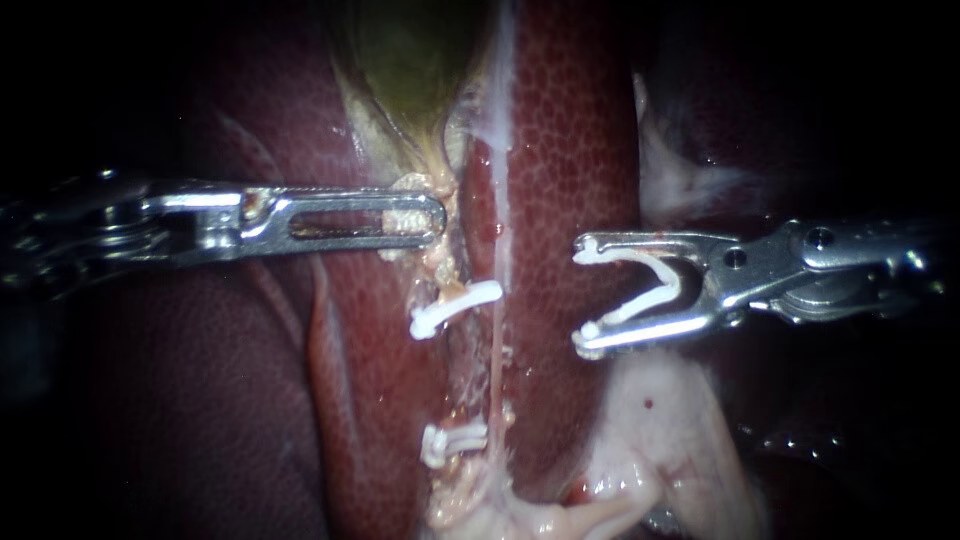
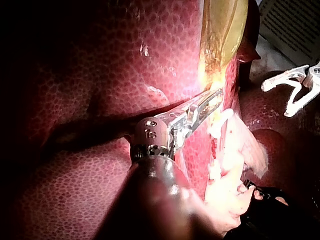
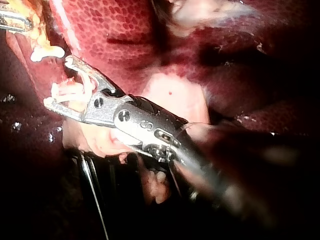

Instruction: Clipping first clip right tube

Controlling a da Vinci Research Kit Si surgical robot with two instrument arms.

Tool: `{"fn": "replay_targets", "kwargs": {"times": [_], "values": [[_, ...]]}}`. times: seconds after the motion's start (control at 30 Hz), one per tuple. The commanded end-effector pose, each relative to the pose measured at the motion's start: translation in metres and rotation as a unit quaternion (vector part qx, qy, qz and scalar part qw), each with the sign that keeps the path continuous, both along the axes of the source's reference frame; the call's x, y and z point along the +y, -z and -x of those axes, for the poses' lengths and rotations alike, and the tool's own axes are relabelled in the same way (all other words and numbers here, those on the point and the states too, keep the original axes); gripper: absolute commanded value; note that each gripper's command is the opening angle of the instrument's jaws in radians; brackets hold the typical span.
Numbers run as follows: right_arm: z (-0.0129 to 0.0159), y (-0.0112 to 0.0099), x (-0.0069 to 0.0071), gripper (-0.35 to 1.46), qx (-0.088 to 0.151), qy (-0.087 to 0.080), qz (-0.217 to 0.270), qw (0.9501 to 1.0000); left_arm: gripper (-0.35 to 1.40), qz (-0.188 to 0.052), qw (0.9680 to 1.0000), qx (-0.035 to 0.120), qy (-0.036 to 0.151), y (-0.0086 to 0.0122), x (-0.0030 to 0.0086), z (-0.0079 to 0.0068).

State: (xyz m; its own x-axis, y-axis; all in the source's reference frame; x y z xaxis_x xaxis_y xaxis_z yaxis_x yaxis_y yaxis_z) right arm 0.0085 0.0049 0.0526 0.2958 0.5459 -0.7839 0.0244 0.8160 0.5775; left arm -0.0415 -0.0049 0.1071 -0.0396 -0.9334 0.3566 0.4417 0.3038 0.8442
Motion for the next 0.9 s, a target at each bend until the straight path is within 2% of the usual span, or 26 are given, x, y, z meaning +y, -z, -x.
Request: {"fn": "replay_targets", "kwargs": {"times": [0.03,0.2,0.3,0.53,0.67,0.77,0.9], "values": [[0.0000,0.0000,-0.0001,0.60,0.000,0.000,0.000,1.0000,-0.35,0.000,1.0000,0.000,0.000,0.0000,0.0000,0.0000],[0.0000,-0.0001,-0.0001,0.60,0.001,0.001,-0.001,1.0000,-0.35,-0.001,1.0000,-0.001,-0.002,0.0002,0.0000,-0.0005],[0.0000,-0.0001,-0.0001,0.60,0.001,0.001,0.000,1.0000,-0.35,-0.003,1.0000,-0.003,-0.004,0.0008,0.0004,-0.0015],[0.0000,-0.0003,-0.0001,0.60,0.001,0.001,0.000,1.0000,-0.35,-0.007,0.9999,0.006,0.008,0.0030,0.0021,-0.0052],[0.0000,-0.0003,-0.0001,0.60,0.001,0.001,0.000,1.0000,-0.35,-0.010,0.9998,0.005,0.020,0.0042,0.0029,-0.0072],[0.0000,-0.0003,-0.0001,0.60,0.001,0.001,0.000,1.0000,-0.35,-0.007,0.9997,0.004,0.024,0.0049,0.0033,-0.0079],[0.0000,-0.0004,-0.0002,0.60,0.002,0.002,0.000,1.0000,-0.35,-0.004,0.9996,0.002,0.027,0.0055,0.0034,-0.0082]]}}
